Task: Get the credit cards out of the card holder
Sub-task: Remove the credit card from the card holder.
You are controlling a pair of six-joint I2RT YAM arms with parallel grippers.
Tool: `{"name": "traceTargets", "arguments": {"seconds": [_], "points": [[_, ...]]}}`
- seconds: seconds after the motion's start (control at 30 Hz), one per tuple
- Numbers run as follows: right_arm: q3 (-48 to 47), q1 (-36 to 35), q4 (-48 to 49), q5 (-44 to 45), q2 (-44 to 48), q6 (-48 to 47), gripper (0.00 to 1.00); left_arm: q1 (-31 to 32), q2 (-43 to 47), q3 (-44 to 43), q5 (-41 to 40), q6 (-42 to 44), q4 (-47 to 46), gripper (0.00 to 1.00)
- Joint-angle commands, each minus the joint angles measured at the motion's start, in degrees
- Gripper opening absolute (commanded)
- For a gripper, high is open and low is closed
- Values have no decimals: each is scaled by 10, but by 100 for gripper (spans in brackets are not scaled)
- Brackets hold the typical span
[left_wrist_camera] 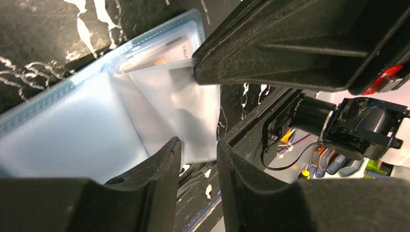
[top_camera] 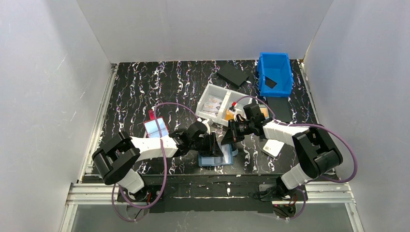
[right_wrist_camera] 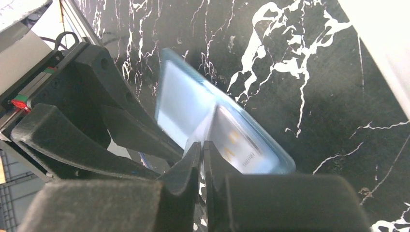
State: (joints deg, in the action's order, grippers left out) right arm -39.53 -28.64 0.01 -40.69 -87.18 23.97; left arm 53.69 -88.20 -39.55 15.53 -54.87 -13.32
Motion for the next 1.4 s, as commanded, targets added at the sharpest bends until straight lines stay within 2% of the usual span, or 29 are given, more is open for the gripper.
{"name": "traceTargets", "arguments": {"seconds": [0.0,0.17,0.37,0.47,0.57,0.7,0.97,1.1,1.27,1.37], "points": [[-8,-2,6,-4,-12,6,9,-3,38,21,-22,1,5,36],[-3,10,20,-17,-8,22,4,-3,71,47,-32,9,5,52],[11,13,57,-40,1,54,4,-3,119,54,-37,43,6,54],[11,14,65,-47,-1,60,5,-2,119,45,-32,52,6,52],[11,17,65,-47,0,60,5,-2,106,40,-37,46,6,39],[16,21,65,-38,9,58,5,-2,84,34,-44,38,7,30],[16,24,68,-39,6,57,5,4,70,1,-36,38,7,27],[17,24,71,-43,9,60,6,13,71,-2,-50,38,7,40],[24,25,84,-47,15,71,6,31,102,15,-112,39,20,55],[24,26,87,-49,14,75,6,49,130,25,-174,42,35,60]]}}
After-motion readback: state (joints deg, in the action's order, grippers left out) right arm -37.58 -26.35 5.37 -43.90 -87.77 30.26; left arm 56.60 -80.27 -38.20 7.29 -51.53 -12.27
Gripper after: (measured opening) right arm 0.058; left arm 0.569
